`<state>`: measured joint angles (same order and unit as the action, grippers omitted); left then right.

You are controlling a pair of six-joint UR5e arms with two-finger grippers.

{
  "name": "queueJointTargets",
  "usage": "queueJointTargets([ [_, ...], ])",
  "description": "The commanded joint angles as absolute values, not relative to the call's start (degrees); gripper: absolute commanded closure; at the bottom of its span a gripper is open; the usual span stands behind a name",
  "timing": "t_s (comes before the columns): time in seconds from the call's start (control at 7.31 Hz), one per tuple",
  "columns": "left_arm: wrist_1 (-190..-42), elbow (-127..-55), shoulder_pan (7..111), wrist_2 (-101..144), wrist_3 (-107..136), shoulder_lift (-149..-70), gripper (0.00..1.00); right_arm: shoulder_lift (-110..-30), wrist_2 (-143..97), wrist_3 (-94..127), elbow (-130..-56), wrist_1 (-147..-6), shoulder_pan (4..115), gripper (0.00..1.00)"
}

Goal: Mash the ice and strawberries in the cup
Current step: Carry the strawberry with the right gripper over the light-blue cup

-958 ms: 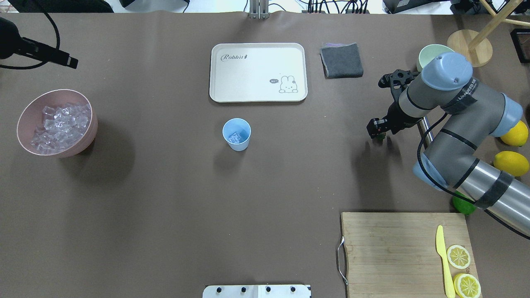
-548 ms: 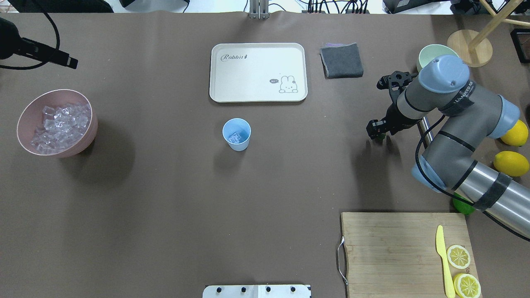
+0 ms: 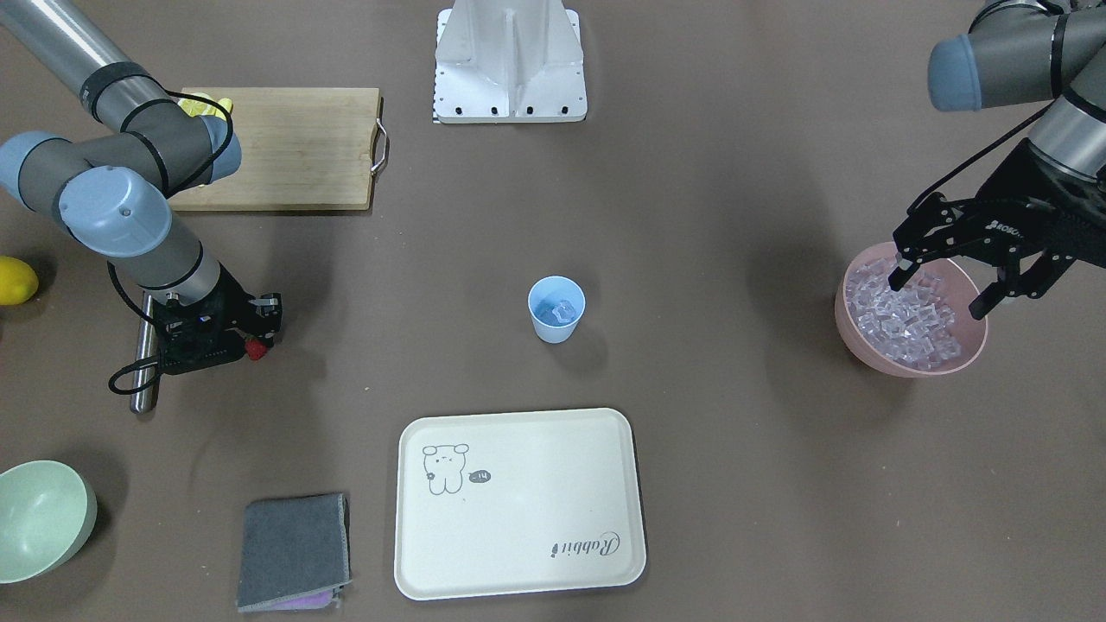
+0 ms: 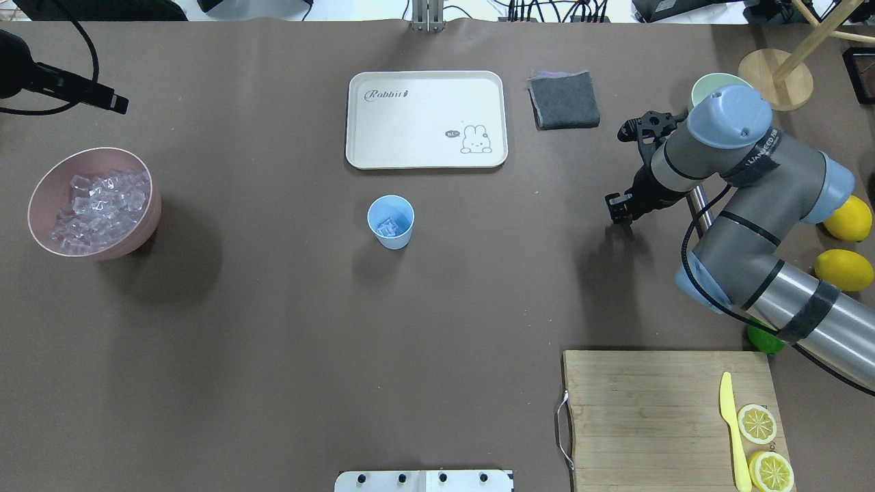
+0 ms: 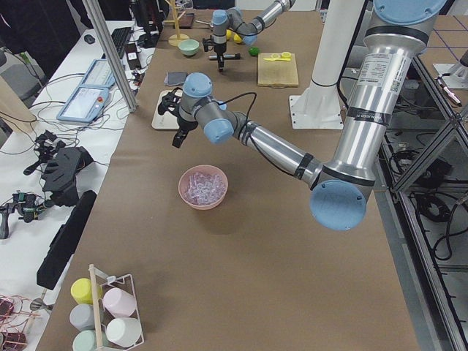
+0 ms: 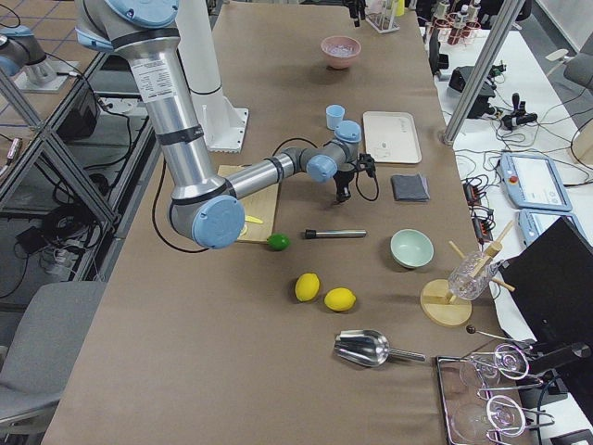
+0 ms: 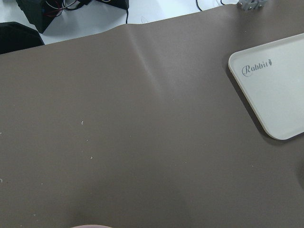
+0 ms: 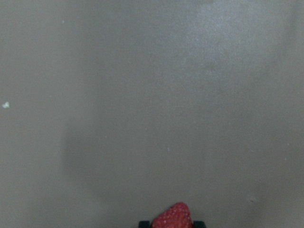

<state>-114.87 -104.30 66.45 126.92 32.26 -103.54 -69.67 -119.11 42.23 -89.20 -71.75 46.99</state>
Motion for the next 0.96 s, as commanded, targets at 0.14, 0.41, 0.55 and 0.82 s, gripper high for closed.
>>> queueJointTargets([
  [0.14,-114.79,-104.41,66.88,126.83,32.26,-103.45,0.02,-65.41,-119.44,42.18,-90.17,-71.72,50.09,1.00],
  [0.41,-114.87,-104.85,70.30,126.83,32.26,-100.40,0.02,-60.67,-119.53,42.36,-91.14,-71.81,50.10,1.00],
  [0.55,-114.96,-104.85,72.57,126.74,32.26,-98.81,0.02,-57.16,-119.62,42.45,-91.40,-71.81,49.58,1.00],
  [0.82,-115.31,-104.94,76.53,126.91,32.26,-94.95,0.02,-51.62,-119.01,45.06,-91.41,-71.81,44.59,1.00],
])
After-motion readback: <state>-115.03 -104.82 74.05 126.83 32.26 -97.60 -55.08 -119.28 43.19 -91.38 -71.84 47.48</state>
